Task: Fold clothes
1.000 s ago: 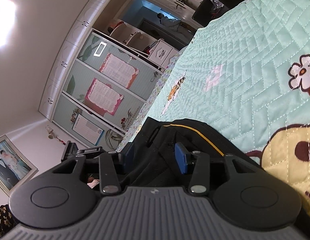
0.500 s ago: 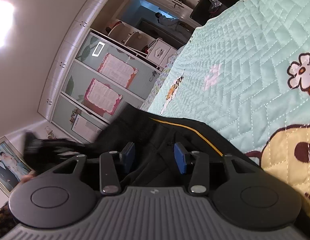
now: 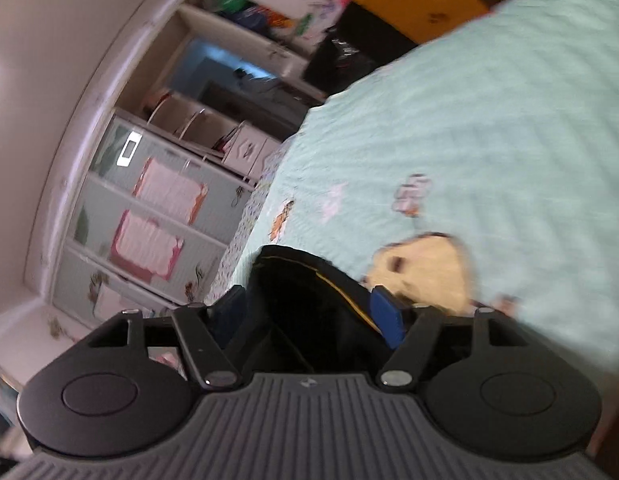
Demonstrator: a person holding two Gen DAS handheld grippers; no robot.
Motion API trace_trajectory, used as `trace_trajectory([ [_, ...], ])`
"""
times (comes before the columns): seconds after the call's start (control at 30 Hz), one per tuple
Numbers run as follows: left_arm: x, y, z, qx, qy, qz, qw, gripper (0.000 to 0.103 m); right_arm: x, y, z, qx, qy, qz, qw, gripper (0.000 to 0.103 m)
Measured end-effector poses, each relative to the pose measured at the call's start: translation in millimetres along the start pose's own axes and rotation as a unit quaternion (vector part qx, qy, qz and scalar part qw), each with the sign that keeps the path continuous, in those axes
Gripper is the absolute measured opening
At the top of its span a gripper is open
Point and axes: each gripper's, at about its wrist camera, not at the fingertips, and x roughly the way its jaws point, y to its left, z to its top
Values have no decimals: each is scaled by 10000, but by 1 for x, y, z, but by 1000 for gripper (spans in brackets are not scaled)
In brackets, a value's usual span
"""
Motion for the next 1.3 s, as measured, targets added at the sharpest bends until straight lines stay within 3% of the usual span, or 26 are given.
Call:
trace_trajectory([
  [0.13,-44,27,-24,-497,-370,222,9978,19,-20,-1,-2,406,-22,325,9986,80],
  [0.23,-81,52,-37,-856,-872,630,9905,21,-20,15,-5,280,120,381,9988,84],
  [0.37,-125,88,-66,-1557,-1389,1269,9697,31,-11,32,-15,649,545,425,9955,84],
  [0.43,-139,108,-78,-2008,-1571,1408,9567,32,-5,40,-21,616,709,320,9951,85],
  [0.53,-155,132,-95,-2507,-1727,1607,9389,32,18,43,-41,903,1403,231,9857,85],
  [0.6,-160,142,-100,-2701,-1790,1679,9310,32,30,47,-54,894,1588,160,9831,84],
  [0.7,-166,157,-103,-3077,-1906,1716,9163,32,45,52,-66,936,1568,-228,9829,83],
  [0.83,-170,167,-105,-3405,-2062,1686,9018,40,59,59,-62,895,1278,-354,9871,84],
  [0.93,-174,175,-109,-3778,-2249,1548,8847,44,69,60,-60,773,1128,-472,9895,83],
  [1.0,-179,179,-114,-4057,-2403,1381,8710,48,73,63,-62,522,1104,-597,9907,66],
  [1.07,-182,182,-117,-4276,-2527,1225,8592,51,73,65,-64,282,1185,-734,9898,29],
  [1.13,-183,183,-120,-4446,-2628,1077,8495,54,67,64,-60,279,1242,-641,9898,25],
  [1.2,-185,184,-121,-4584,-2714,979,8406,55,55,68,-52,216,1227,-465,9911,13],
  [1.3,-191,185,-122,-4681,-2817,920,8325,60,36,80,-36,-178,1241,-331,9916,12],
])
